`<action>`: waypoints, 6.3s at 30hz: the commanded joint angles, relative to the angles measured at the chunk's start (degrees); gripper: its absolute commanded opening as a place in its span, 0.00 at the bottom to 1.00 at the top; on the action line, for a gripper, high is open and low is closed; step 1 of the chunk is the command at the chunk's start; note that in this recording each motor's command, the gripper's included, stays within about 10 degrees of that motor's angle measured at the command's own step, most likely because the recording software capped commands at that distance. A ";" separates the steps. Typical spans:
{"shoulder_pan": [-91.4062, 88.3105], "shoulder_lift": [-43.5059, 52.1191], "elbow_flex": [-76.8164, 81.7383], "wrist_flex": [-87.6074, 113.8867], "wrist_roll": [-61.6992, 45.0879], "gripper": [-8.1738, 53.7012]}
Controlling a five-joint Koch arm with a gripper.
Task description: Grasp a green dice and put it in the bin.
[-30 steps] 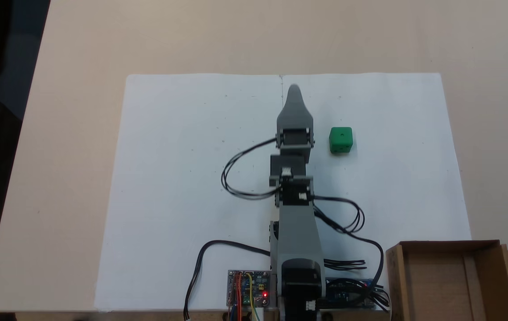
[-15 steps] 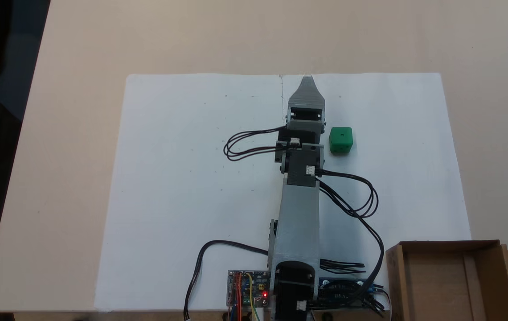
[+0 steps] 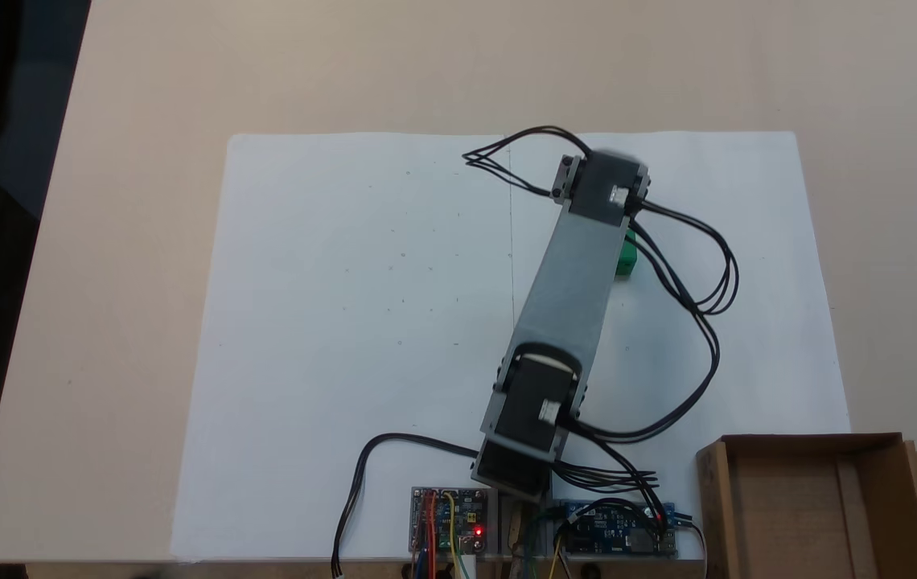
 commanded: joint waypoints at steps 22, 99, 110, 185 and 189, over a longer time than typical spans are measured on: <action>14.77 -17.40 -17.40 9.05 -14.68 0.83; 9.58 -29.00 -13.54 7.29 -15.82 0.85; 9.58 -30.23 -13.54 5.98 -22.06 0.86; 9.05 -32.78 -12.22 1.14 -27.77 0.56; 9.32 -32.78 -12.22 0.44 -27.69 0.56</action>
